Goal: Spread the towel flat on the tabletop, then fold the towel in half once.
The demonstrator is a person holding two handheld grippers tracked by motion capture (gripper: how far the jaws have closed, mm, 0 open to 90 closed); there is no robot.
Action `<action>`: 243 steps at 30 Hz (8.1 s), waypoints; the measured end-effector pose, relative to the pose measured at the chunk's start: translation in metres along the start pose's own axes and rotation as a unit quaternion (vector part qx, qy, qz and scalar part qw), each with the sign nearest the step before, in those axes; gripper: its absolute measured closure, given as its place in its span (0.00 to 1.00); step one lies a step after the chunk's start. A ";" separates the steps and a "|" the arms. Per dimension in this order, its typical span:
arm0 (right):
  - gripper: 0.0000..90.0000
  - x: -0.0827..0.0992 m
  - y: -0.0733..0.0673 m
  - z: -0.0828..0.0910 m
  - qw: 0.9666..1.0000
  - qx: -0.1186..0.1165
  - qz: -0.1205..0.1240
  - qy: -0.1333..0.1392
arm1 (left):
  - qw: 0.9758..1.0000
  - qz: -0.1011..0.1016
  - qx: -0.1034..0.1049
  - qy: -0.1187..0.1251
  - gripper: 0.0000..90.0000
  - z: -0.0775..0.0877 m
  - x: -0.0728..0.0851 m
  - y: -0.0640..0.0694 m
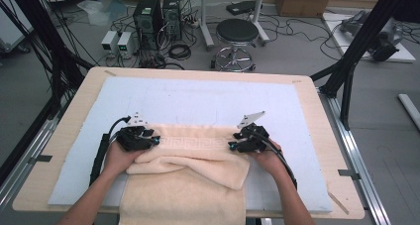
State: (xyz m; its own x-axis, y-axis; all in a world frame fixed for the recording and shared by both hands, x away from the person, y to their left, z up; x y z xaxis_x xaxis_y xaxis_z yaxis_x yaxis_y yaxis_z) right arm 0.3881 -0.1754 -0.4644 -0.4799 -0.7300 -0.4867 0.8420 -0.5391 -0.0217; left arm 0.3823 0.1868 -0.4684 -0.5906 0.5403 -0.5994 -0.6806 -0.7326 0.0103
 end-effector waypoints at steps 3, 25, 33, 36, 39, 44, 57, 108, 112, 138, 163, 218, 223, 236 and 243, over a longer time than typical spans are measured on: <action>0.85 -0.002 0.004 -0.001 1.000 -0.003 -0.011 0.007 | 1.000 0.000 0.000 0.006 0.80 -0.001 -0.002 0.000; 0.94 -0.010 -0.026 0.061 0.996 -0.036 0.016 0.081 | 0.996 -0.012 0.036 0.078 0.92 0.063 -0.017 0.012; 0.94 -0.010 -0.043 0.092 0.994 -0.047 0.043 0.089 | 0.995 -0.035 0.054 0.077 0.92 0.082 -0.014 0.024; 0.94 -0.005 -0.043 0.081 0.996 -0.054 0.046 0.059 | 0.996 -0.034 0.058 0.061 0.92 0.073 -0.012 0.020; 0.95 -0.011 -0.027 0.071 0.997 -0.049 0.034 0.051 | 0.997 -0.013 0.052 0.049 0.93 0.056 -0.026 0.004; 0.91 -0.080 0.047 0.099 0.997 0.021 0.009 0.067 | 0.997 0.005 -0.014 0.077 0.92 0.051 -0.105 -0.043; 0.60 -0.086 0.072 0.061 0.995 0.059 -0.064 0.056 | 0.998 0.024 -0.023 0.056 0.60 0.035 -0.090 -0.059; 0.32 0.023 -0.055 0.019 0.998 -0.025 -0.002 0.066 | 0.998 -0.016 0.050 0.047 0.41 0.061 0.054 0.017; 0.30 0.022 -0.053 0.022 0.997 -0.022 -0.006 0.075 | 0.997 -0.011 0.048 0.054 0.39 0.064 0.052 0.016; 0.29 0.005 -0.028 0.031 0.997 -0.001 -0.016 0.070 | 0.997 -0.007 0.069 0.047 0.37 0.063 0.017 -0.008; 0.32 -0.078 0.086 0.020 0.997 0.036 -0.058 0.047 | 0.997 0.059 0.038 0.027 0.42 0.007 -0.060 -0.087; 0.93 -0.070 0.067 0.045 0.996 -0.034 -0.051 0.063 | 0.995 0.070 0.042 0.058 0.96 0.050 -0.060 -0.081; 0.93 -0.068 0.036 0.085 0.994 -0.037 0.003 0.101 | 0.993 0.031 0.047 0.100 0.96 0.091 -0.050 -0.062; 0.75 0.024 -0.089 0.091 0.990 -0.089 0.078 0.078 | 0.989 -0.023 0.120 0.078 0.77 0.124 0.080 0.032; 0.59 0.032 -0.079 0.077 0.994 -0.066 0.046 0.076 | 0.993 -0.038 0.103 0.044 0.63 0.108 0.075 0.027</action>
State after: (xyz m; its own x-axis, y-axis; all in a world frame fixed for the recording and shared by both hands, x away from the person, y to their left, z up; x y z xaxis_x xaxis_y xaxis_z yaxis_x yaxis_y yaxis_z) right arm 0.2875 -0.1885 -0.4114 -0.3650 -0.6961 -0.6182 0.9105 -0.4056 -0.0809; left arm 0.2730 0.2526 -0.4271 -0.5003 0.5448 -0.6729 -0.8013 -0.5857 0.1216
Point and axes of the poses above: each handheld gripper's, and its own axes: z roughly backward along the jaws, x roughly out of its underside, y roughly to its right, the point moved 4 cm from there along -z, roughly forward along the jaws, and after that the axes turned 12 degrees about -y, right-handed, at the moved point
